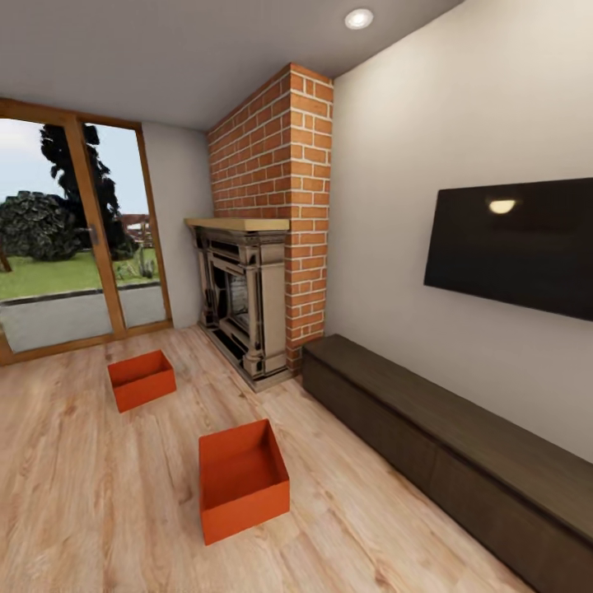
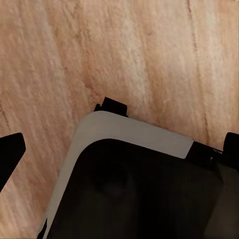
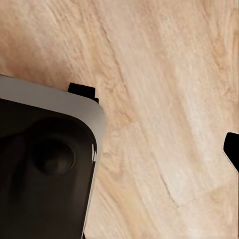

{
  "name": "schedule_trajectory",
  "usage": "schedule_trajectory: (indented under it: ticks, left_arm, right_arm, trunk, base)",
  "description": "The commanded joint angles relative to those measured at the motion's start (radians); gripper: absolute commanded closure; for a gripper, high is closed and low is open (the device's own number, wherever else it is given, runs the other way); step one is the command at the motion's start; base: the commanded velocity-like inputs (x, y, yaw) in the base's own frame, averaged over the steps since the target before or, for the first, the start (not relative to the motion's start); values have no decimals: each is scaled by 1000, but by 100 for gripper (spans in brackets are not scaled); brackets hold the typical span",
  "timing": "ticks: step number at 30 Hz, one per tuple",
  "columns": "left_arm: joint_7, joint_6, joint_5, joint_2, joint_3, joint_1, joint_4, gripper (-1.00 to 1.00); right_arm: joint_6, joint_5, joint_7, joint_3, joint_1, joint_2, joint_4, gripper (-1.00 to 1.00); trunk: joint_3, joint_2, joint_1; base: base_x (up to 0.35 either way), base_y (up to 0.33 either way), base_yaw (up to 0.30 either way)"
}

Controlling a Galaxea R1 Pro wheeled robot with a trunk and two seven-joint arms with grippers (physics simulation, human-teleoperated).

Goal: Move the two storage containers from the living room to the garage. In the garage, place one container on the floor and stack the other container on top of it (either order is fine).

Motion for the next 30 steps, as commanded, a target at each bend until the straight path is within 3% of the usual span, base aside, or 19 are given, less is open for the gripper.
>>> schedule_trajectory:
  ticks: [1,25,30]
  left_arm:
    - [1,5,3,0,4,0,-2,-100]
    - [1,3,4,-1,5,0,-1,-100]
    - [1,3,3,-2,5,0,-2,-100]
  right_arm:
    - [-3,5,-4,4,-1,0,1,-100]
    - [-3,4,-4,1,-1,0,1,-100]
    - [-3,4,-4,1,-1,0,1,-100]
  trunk:
    - [-1,-1,0]
    - [-1,-1,0]
    - [-1,-1,0]
  base:
    - [34,-4,273]
    - [3,0,272]
    - [0,0,67]
